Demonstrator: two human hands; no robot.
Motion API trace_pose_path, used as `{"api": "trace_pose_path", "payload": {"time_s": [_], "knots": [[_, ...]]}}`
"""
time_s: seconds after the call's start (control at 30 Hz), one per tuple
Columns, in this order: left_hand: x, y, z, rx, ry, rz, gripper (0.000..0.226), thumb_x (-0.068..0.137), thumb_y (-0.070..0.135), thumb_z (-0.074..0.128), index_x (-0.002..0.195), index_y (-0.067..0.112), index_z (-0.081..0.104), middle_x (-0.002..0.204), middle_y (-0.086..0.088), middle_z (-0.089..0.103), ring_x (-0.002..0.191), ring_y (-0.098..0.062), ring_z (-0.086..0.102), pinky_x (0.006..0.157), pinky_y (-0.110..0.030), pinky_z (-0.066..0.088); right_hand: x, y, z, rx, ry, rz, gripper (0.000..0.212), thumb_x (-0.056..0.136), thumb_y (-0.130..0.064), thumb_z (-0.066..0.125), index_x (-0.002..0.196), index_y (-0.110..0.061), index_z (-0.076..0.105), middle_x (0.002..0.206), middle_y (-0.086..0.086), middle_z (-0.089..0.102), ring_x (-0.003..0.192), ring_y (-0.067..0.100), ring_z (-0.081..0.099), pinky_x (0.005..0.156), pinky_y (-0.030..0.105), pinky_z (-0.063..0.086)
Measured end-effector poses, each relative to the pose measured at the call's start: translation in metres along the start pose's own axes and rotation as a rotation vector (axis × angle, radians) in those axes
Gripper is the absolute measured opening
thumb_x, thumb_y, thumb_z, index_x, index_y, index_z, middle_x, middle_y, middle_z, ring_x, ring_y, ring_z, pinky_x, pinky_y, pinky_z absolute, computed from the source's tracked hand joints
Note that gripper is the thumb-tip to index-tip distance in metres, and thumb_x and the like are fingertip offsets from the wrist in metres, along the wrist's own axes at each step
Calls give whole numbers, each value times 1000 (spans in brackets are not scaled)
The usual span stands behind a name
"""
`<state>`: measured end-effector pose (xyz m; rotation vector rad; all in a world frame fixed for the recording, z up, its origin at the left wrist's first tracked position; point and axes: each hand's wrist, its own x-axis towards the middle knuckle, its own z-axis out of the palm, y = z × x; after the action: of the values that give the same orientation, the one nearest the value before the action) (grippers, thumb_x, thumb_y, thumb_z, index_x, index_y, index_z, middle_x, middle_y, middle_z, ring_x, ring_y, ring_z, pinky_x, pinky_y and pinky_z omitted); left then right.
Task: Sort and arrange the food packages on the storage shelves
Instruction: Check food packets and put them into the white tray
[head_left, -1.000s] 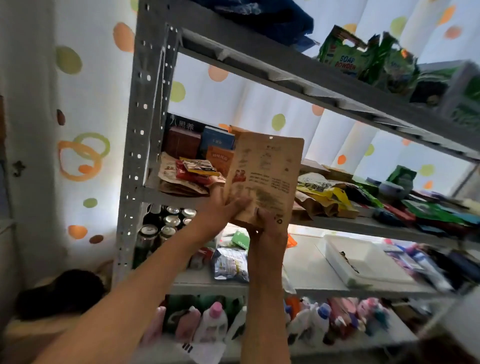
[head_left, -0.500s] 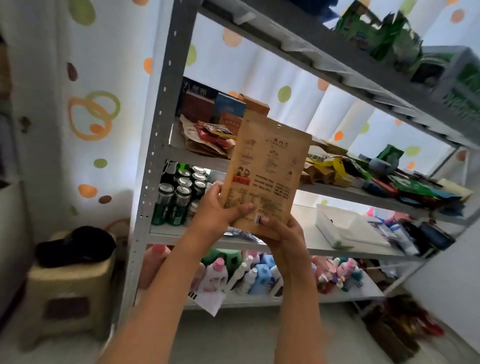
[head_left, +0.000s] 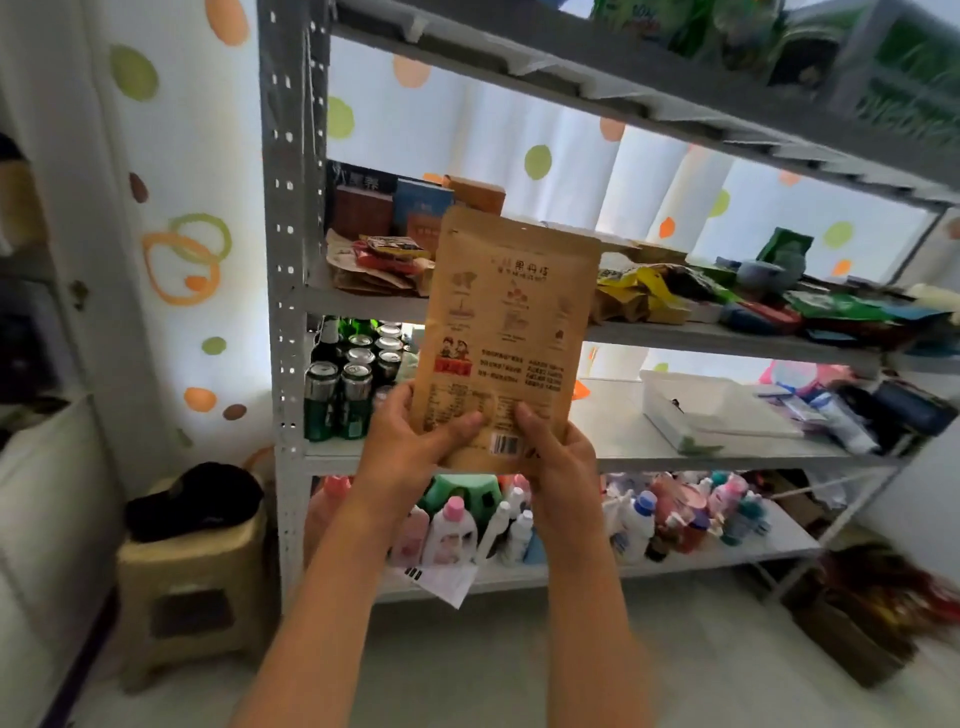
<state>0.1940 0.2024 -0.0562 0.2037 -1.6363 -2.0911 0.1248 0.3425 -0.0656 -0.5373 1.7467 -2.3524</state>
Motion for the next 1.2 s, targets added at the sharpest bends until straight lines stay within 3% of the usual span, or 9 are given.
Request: {"api": "trace_pose_path", "payload": {"time_s": [0.17,0.37,0.57,0.67,0.73,0.8,0.9,1.07,1.2], "knots": [[-26,-14,53,57,-64,-48,43,76,14,80,112,23,58,100,6,76,88,-11,74,70,-28,61,-31,-10,-57,27,62,-17,27,97,-19,60,123,-13,63,117,7,74,106,27,72,82,36,61],[-65,-43,130,117,-110,-48,62,65,25,85,119,20,55,104,5,74,95,-13,73,81,-34,61,-73,-28,-141,69,144,6,28,96,-21,60,123,-19,63,118,6,73,111,28,70,94,47,57],[-99,-83,194,347,63,209,76,72,32,86,133,32,41,129,11,53,113,1,58,86,-19,54,-103,-42,-199,221,149,49,30,98,-18,54,128,-18,60,124,8,71,114,28,69,97,48,55],[-110,-94,216,564,66,384,60,81,26,79,132,29,48,147,8,36,127,2,36,97,-5,38,-117,-47,-222,247,151,74,30,103,-17,48,132,-16,58,124,9,71,115,28,68,93,44,58],[-117,-102,232,639,-12,420,52,85,27,75,132,28,52,147,8,40,130,-4,38,108,-22,42,-126,-49,-234,283,147,82,30,102,-17,49,131,-16,58,122,10,72,116,29,68,91,42,59],[-123,-112,248,620,-109,346,73,80,47,75,143,36,39,151,9,38,137,-12,39,109,-46,44,-134,-51,-243,332,148,61,35,98,-21,52,132,-15,59,126,12,69,120,32,65,95,43,57],[-135,-120,270,478,-207,209,102,65,76,70,149,50,19,156,14,30,143,-13,35,110,-50,43,-146,-52,-251,404,155,14,42,99,-40,46,130,-21,68,135,14,63,129,32,58,109,49,44],[-159,-120,302,170,-365,1,104,56,77,74,140,43,26,123,24,49,115,-2,53,80,-7,50,-165,-57,-272,335,162,23,52,107,-44,27,101,-43,79,121,0,73,130,23,58,111,40,42],[-159,-129,320,-53,-502,-133,96,58,48,79,143,24,41,131,-7,59,114,-23,63,88,-36,57,-177,-55,-297,67,269,-36,28,103,-25,51,114,-32,76,121,-7,72,124,17,61,100,33,52]]}}
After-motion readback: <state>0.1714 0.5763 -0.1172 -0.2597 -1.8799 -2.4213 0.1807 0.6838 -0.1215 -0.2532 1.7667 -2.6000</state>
